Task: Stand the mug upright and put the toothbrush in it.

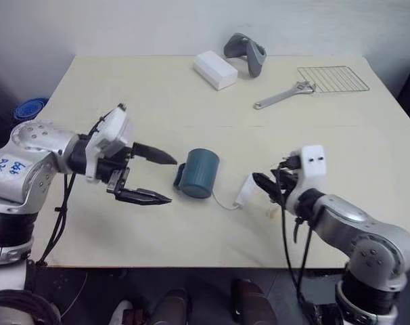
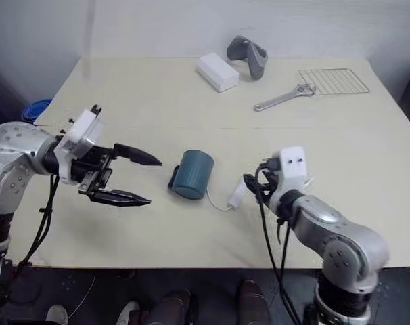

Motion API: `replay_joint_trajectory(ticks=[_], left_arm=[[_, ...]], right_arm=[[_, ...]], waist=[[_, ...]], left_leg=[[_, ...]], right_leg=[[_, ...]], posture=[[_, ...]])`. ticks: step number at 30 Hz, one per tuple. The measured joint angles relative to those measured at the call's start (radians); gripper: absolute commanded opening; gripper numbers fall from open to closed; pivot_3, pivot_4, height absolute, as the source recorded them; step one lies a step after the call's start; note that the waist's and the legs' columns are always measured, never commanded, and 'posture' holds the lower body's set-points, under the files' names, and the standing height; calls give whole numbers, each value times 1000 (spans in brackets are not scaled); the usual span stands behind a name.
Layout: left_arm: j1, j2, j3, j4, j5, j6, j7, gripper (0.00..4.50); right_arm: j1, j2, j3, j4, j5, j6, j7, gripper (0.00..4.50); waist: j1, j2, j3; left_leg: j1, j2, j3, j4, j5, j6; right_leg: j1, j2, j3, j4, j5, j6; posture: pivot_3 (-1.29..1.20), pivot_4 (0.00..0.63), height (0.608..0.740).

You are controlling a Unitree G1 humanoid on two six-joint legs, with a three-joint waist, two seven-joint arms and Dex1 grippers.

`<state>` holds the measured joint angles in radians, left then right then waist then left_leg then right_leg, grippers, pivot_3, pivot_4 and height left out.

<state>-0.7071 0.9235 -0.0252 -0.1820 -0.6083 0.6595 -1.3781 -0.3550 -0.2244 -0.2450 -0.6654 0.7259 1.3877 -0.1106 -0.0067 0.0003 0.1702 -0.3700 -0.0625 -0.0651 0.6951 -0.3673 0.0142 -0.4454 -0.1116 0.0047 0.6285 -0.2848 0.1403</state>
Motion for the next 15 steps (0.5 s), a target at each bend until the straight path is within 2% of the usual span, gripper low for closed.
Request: replay_joint_trajectory(ticks=[7,12,15], left_arm=[[0,-8,-36,18,27,-21,-13,4500],[0,-9,-38,36,38,-41,-21,4500],[0,-18,-46,38,47,-50,-21,4500]], right_arm=[[-2,58,24,86,-89,17,-37,2851],[-8,222,-49,87,-28,75,5,2851],[-39,270,-58,116,-10,96,24,2851]], waist=[[-22,0,0],[-28,0,0],[-28,0,0]], left_leg=[[0,0,0,-1,0,0],[0,2,0,-1,0,-1],[1,1,0,-1,0,-1]], right_leg=[[-1,0,0,0,0,0],[-1,2,0,0,0,0],[-1,1,0,1,0,0]], posture=[[0,150,740],[0,150,740],[0,150,740]])
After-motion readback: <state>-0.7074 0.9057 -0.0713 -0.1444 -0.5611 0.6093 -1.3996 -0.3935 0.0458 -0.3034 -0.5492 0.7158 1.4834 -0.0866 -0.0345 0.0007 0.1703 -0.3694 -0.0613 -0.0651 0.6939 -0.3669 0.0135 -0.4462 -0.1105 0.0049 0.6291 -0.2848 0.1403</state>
